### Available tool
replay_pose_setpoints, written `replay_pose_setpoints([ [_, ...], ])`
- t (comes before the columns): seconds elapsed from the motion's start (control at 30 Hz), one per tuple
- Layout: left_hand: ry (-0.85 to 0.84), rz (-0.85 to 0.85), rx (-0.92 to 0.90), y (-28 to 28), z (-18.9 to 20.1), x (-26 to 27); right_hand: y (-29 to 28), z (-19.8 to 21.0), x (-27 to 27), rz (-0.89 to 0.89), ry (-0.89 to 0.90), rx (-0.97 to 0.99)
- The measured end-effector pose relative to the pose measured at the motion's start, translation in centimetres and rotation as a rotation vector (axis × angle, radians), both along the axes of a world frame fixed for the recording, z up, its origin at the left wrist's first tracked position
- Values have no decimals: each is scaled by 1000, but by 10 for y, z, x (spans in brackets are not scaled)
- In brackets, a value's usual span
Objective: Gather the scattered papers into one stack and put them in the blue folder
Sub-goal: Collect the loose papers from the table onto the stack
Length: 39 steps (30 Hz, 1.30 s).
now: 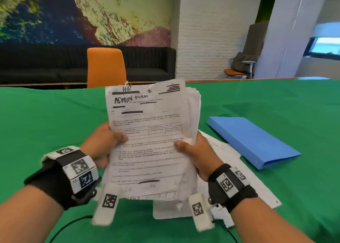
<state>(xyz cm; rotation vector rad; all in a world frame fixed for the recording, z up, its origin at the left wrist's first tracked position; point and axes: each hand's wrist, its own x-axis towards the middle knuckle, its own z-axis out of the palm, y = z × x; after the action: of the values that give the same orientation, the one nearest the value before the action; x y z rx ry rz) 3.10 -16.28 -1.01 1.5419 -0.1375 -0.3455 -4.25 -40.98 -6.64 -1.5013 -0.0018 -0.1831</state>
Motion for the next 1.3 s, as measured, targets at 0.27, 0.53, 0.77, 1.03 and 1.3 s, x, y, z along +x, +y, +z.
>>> replay_pose_setpoints([
  [0.27,48,-243,362,-101,-26,-23,-129,5,-52,-490,73,-67],
  [0.53,-367,-437,1129,-178,-74,-17,-218,0,-115,-798,88,-30],
  [0.77,-65,-203,667,-207,-90,-3,-225,-44,-130,-818,195,73],
  [1.03,-282,-245,620,-197,-85,-4,-228,-38,-127,-873,125,96],
  [1.3,-825,359,666,-98,34,50,-224,2,-128,-1010,-24,149],
])
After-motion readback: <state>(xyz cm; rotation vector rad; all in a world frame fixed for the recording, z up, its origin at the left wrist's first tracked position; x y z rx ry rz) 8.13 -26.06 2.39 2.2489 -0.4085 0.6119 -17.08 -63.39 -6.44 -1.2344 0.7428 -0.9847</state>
